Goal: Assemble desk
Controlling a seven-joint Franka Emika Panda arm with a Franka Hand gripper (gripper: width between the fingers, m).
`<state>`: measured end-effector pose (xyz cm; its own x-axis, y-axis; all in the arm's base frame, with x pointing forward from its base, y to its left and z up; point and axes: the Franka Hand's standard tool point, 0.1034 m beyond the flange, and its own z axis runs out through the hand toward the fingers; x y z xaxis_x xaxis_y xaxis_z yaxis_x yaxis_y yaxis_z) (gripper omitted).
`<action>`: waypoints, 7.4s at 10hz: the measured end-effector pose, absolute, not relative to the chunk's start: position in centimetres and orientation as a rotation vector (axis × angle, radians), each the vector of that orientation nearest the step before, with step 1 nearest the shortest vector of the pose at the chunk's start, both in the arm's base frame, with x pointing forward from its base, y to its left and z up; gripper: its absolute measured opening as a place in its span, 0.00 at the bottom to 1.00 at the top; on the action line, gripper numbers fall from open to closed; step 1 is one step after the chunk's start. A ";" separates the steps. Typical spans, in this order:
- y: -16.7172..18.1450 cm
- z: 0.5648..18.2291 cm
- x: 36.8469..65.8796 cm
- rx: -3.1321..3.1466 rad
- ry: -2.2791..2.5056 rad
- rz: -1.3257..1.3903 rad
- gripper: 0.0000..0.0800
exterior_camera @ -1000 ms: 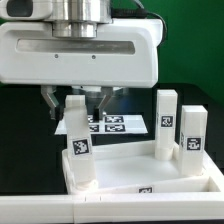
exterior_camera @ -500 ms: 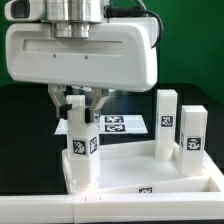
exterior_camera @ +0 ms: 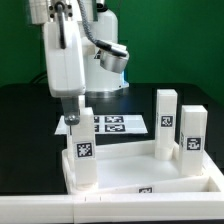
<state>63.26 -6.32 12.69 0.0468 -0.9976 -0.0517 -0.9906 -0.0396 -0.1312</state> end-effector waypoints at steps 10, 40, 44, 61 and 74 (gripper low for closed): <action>-5.1 12.1 63.2 -3.006 0.690 -0.171 0.81; -4.8 12.2 63.4 -3.083 0.345 -0.151 0.48; -4.9 12.1 63.4 -2.932 0.988 -0.137 0.36; -4.0 11.7 63.1 -2.253 1.982 -0.128 0.80; -5.3 11.7 62.9 -2.070 2.194 -0.100 0.36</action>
Offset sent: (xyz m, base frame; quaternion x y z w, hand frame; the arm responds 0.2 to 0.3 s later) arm 0.0009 0.0176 -0.0018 -0.0088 0.0075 -0.3809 0.9245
